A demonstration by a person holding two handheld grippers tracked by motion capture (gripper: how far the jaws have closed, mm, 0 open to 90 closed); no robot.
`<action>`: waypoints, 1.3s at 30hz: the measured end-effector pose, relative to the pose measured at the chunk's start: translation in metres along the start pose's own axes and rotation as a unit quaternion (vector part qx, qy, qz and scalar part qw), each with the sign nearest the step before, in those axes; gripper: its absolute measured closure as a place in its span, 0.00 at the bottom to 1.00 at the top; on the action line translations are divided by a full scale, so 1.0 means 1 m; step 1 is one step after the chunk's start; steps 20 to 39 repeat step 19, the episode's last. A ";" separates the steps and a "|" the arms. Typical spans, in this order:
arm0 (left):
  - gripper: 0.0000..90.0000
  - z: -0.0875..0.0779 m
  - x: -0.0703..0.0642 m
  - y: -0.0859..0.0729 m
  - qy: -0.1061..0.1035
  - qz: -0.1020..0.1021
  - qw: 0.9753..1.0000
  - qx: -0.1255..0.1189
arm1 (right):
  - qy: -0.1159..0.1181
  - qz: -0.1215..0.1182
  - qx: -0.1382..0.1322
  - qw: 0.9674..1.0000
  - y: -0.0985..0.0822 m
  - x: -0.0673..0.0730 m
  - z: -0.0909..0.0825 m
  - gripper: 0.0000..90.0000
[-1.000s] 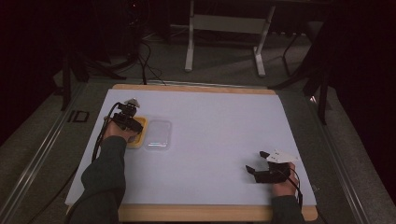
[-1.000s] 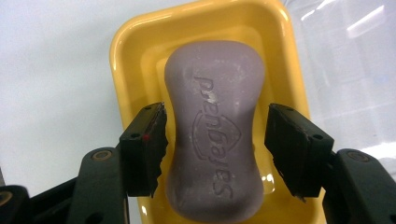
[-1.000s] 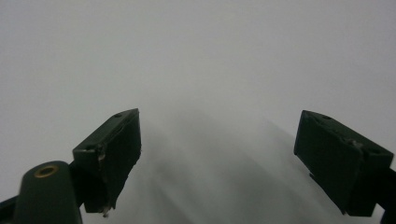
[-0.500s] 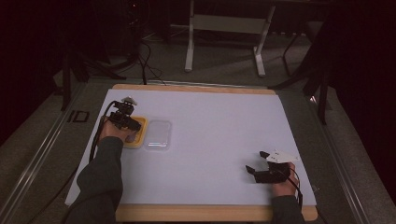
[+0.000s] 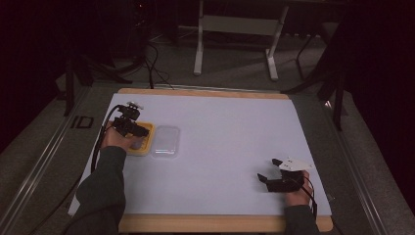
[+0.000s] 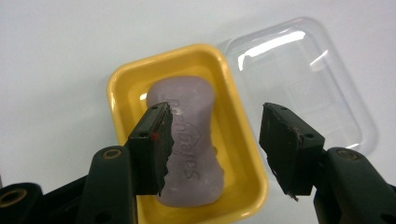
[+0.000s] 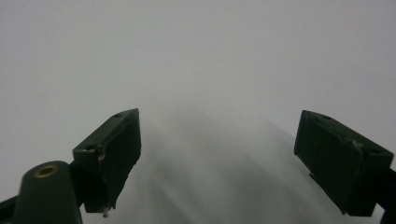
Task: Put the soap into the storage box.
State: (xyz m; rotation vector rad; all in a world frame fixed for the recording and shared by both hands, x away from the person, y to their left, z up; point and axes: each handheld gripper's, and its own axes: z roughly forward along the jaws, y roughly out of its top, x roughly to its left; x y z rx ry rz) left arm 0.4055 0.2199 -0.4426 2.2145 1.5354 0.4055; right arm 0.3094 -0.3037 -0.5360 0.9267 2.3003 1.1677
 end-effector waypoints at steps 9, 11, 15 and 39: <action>0.50 -0.017 -0.023 -0.006 -0.010 0.041 0.998 -0.042 | 0.000 0.000 0.000 1.000 0.000 0.000 0.000 0.16; 0.50 -0.019 -0.030 -0.008 -0.003 0.055 0.998 -0.043 | 0.000 0.001 0.000 1.000 0.000 0.000 0.000 0.16; 0.50 -0.024 -0.043 -0.013 -0.003 0.083 0.995 -0.051 | 0.000 0.001 0.000 1.000 0.000 0.000 0.000 0.16; 0.49 -0.026 -0.057 -0.025 -0.014 0.098 0.993 -0.071 | 0.003 0.008 -0.001 1.000 0.000 -0.002 0.000 0.16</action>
